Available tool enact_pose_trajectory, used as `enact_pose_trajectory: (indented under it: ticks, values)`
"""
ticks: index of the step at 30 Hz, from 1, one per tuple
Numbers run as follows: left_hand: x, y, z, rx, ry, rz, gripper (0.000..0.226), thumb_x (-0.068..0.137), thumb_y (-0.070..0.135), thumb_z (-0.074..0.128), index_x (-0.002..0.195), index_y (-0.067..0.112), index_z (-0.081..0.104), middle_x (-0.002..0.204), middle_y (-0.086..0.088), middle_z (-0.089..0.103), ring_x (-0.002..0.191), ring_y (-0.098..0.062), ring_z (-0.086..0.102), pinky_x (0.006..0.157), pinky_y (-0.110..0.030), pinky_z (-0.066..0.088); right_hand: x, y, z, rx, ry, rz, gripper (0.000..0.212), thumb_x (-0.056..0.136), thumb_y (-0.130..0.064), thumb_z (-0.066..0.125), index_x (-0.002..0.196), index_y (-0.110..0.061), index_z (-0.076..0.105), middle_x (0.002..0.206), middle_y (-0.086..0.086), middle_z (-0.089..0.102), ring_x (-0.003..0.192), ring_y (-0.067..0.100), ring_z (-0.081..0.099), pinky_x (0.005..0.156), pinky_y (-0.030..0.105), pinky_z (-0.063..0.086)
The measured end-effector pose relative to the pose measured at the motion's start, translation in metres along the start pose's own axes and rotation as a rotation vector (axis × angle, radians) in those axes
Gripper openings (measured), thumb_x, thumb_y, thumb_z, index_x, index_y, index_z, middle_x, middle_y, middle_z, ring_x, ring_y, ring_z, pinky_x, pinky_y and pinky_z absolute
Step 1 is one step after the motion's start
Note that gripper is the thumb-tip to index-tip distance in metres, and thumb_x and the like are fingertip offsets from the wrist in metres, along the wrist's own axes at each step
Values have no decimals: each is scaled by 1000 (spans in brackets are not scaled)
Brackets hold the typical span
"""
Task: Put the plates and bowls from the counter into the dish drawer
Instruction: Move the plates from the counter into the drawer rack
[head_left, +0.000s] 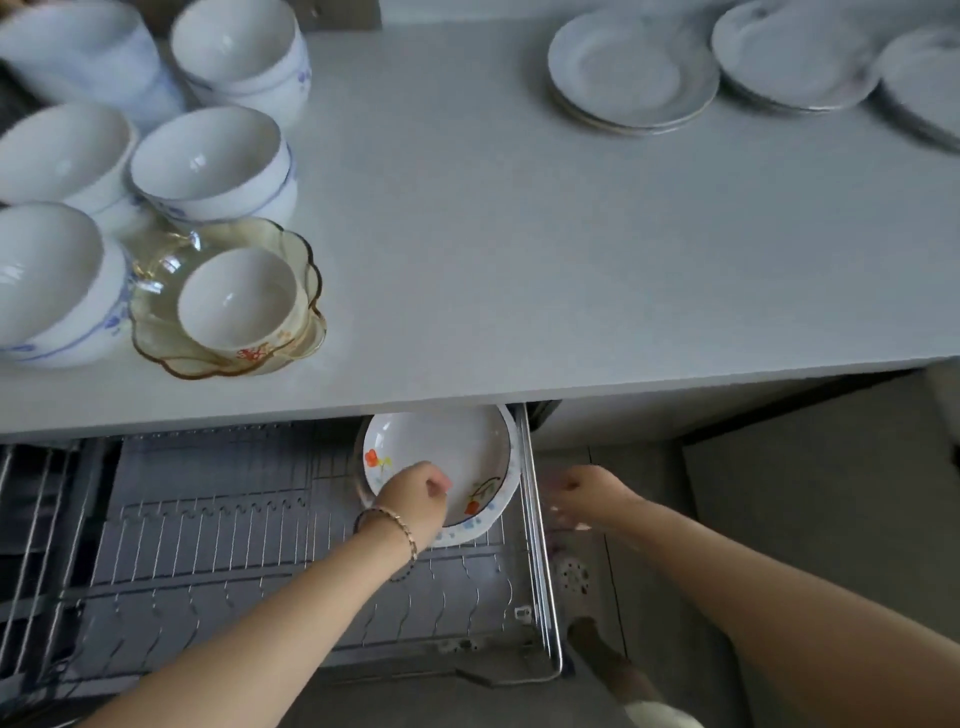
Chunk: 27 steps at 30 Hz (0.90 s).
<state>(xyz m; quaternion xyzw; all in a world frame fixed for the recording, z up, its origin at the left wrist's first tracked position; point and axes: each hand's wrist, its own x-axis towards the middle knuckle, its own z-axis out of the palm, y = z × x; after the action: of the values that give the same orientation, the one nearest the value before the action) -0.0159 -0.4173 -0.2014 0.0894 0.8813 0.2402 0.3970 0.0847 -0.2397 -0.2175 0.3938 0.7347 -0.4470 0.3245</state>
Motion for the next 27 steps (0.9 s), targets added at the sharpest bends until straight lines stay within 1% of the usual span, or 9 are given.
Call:
enact_pose_trajectory:
  ticks: [4, 8, 11, 13, 15, 19, 22, 24, 27]
  values:
    - [-21, 97, 12, 95, -95, 161, 26, 90, 14, 43, 103, 13, 65, 107, -5, 66, 85, -18, 56, 75, -22, 43, -42, 18, -82, 39, 79, -55, 30, 86, -7, 52, 112, 2, 62, 87, 9, 63, 81, 19, 58, 63, 22, 46]
    - [-25, 207, 38, 81, -115, 266, 25, 87, 11, 44, 99, 8, 66, 101, -11, 68, 94, -26, 64, 82, -29, 49, -70, 45, -178, 156, 171, -49, 21, 87, -9, 53, 107, -12, 59, 74, 1, 60, 66, 13, 56, 55, 18, 44]
    - [-19, 293, 70, 67, -129, 307, 19, 86, 12, 47, 93, 15, 64, 97, -8, 67, 88, -22, 61, 77, -26, 47, -78, 77, -260, 157, 262, -67, 26, 88, -9, 53, 113, -8, 60, 71, 0, 58, 59, 11, 54, 48, 12, 41]
    - [-14, 348, 98, 70, -137, 312, 16, 86, 11, 46, 86, 19, 60, 93, -8, 66, 84, -20, 59, 75, -25, 45, -76, 105, -317, 130, 327, -73, 27, 87, -10, 54, 113, -7, 61, 72, 1, 60, 62, 12, 55, 51, 13, 42]
    - [-7, 399, 129, 59, -155, 309, 15, 86, 11, 47, 86, 19, 59, 97, -9, 68, 91, -24, 64, 79, -27, 48, -69, 138, -374, 117, 378, -63, 29, 87, -11, 54, 114, -7, 62, 79, 2, 63, 68, 14, 57, 54, 14, 43]
    - [11, 484, 193, 73, -203, 281, 14, 87, 10, 47, 86, 21, 56, 95, -9, 66, 93, -24, 64, 82, -29, 50, -59, 203, -475, 75, 507, -5, 31, 87, -13, 53, 116, -11, 63, 119, 13, 64, 93, 22, 57, 74, 24, 46]
    - [26, 531, 236, 82, -242, 222, 26, 86, 9, 44, 108, 16, 56, 115, -15, 65, 101, -29, 64, 82, -33, 51, -57, 246, -530, 33, 589, 65, 33, 88, -15, 49, 118, -18, 62, 126, 8, 60, 112, 25, 57, 92, 24, 42]
    - [37, 557, 260, 64, -253, 180, 41, 86, 10, 45, 127, 12, 47, 122, -18, 61, 101, -30, 63, 82, -35, 50, -52, 272, -560, 6, 620, 103, 35, 90, -16, 47, 123, -19, 59, 128, 8, 58, 117, 26, 55, 95, 25, 41]
    - [49, 586, 287, -11, -249, 117, 52, 82, 15, 54, 132, 9, 39, 121, -21, 60, 107, -33, 62, 91, -39, 50, -42, 301, -588, 33, 672, 155, 42, 92, -16, 49, 134, -12, 48, 136, 16, 48, 124, 31, 49, 101, 27, 37]
